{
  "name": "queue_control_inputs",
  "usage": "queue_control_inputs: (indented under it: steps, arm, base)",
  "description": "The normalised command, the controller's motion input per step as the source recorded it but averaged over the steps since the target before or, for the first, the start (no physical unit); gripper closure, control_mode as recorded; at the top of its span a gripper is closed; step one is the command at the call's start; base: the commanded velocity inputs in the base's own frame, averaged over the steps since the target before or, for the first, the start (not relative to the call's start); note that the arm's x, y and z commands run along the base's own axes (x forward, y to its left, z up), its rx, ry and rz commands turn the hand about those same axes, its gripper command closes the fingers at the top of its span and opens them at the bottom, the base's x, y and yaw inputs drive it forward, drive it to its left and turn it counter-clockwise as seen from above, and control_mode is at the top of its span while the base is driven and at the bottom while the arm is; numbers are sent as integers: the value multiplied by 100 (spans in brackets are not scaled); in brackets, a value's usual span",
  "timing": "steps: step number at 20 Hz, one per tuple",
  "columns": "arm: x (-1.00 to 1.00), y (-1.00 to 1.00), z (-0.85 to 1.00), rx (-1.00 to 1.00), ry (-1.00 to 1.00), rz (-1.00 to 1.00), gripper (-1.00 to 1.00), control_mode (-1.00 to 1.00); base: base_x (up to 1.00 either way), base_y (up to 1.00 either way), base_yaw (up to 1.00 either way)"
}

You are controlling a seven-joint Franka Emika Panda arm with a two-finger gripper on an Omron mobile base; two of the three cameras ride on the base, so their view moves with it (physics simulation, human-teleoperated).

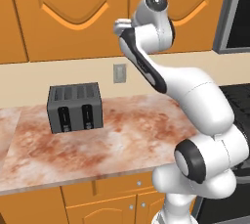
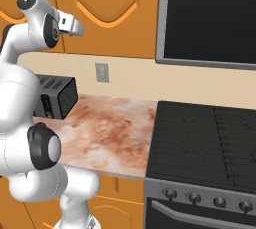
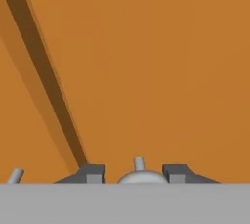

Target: Move the ketchup and shaker from the cabinet to the dining counter.

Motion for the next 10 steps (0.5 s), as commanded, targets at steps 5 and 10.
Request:
queue_control_inputs:
  steps: [5,10]
  arm:
    - [0,21,0,7,-3,-12,100,-100]
    - [-15,3,0,6,-4,-4,100,-100]
  base:
    - [0,0,0]
    - [0,0,0]
